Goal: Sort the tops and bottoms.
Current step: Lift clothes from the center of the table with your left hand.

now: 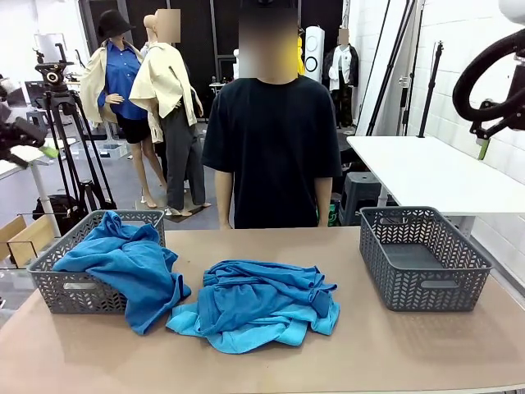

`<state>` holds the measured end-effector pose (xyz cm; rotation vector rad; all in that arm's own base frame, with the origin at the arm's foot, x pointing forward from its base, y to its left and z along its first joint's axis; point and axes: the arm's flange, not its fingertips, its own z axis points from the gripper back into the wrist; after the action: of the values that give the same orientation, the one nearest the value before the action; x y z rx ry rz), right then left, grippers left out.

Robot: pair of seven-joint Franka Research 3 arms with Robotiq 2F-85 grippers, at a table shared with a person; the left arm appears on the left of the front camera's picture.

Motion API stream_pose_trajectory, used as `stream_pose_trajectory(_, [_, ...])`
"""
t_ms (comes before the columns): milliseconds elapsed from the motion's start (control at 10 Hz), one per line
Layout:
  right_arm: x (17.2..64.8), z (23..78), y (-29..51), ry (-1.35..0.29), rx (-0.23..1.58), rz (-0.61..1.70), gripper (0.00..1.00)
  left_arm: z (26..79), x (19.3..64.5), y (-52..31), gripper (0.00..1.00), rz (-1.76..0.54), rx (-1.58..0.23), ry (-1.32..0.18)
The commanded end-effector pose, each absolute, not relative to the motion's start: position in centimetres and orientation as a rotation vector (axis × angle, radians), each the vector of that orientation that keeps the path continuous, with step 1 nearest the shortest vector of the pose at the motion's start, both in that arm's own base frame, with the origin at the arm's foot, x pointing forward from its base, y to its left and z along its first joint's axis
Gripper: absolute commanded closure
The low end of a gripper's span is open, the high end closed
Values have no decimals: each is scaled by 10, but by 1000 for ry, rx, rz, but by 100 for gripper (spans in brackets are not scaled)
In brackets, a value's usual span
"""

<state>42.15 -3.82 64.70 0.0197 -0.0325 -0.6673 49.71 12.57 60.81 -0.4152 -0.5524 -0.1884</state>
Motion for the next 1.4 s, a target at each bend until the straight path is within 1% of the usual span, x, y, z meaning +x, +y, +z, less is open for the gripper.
stream_pose_trajectory(0, [408,622,-40,-69,41,-677,0,596,476,87,0,-307,-497,-508])
stream_pose_trajectory(100, [411,611,-41,-51,63,-686,0,585,468,50,0,-329,-481,-493])
stream_pose_trajectory(200, [411,610,-41,-18,58,-688,0,573,451,12,0,-379,-435,-449])
stream_pose_trajectory(300, [413,625,-39,-34,25,-674,0,563,442,-22,0,-418,-397,-421])
stream_pose_trajectory(500, [413,625,-39,-34,25,-674,0,551,433,-69,0,-450,-320,-429])
stream_pose_trajectory(600, [413,625,-39,-34,25,-674,0,561,445,-34,0,-437,-430,-412])
stream_pose_trajectory(900, [413,625,-39,-34,25,-674,0,561,445,-34,0,-437,-430,-412])
stream_pose_trajectory(1000, [413,625,-39,-34,25,-674,0,556,440,-41,0,-427,-407,-415])
stream_pose_trajectory(1100, [413,625,-39,-34,25,-674,0,543,450,-66,0,-453,-383,-398])
stream_pose_trajectory(1200, [413,625,-39,-34,25,-674,0,535,464,-96,0,-516,-385,-356])
stream_pose_trajectory(1300, [413,625,-39,-34,25,-674,0,528,470,-126,0,-595,-349,-339])
